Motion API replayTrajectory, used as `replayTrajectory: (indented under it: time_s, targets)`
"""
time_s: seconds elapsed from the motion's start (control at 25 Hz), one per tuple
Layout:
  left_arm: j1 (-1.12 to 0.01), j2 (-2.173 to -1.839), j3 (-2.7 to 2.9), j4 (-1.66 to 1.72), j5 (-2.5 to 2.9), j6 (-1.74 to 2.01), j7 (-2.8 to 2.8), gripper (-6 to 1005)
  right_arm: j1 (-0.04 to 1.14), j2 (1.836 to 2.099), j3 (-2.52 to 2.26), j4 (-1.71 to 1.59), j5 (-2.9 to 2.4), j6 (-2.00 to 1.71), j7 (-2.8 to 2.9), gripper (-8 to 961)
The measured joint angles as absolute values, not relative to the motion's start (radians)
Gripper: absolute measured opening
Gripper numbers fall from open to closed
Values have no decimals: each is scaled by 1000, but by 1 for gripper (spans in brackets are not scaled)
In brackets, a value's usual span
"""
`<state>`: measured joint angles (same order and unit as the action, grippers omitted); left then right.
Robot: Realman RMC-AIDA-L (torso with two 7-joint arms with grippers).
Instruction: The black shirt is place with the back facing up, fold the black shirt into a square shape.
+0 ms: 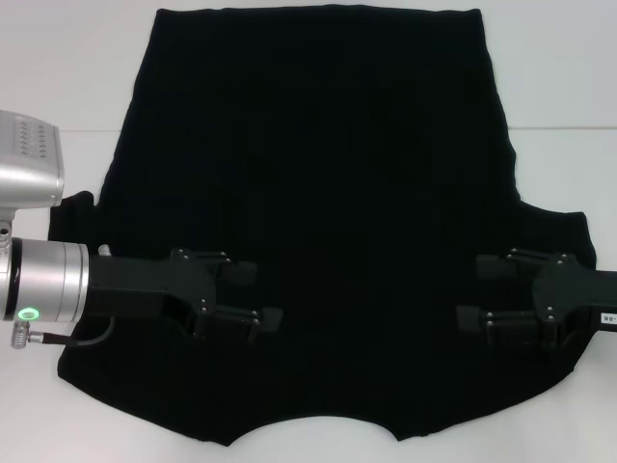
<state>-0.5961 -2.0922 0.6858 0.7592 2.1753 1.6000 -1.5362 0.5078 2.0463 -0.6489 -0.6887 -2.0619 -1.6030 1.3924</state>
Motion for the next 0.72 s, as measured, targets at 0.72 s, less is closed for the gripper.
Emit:
replayTrajectory:
  time_s: [0.72]
  targets:
    - [-595, -2092, 677, 759, 2172, 1579, -1544, 832, 508, 2048, -641, -689, -2058, -1600, 1396, 930]
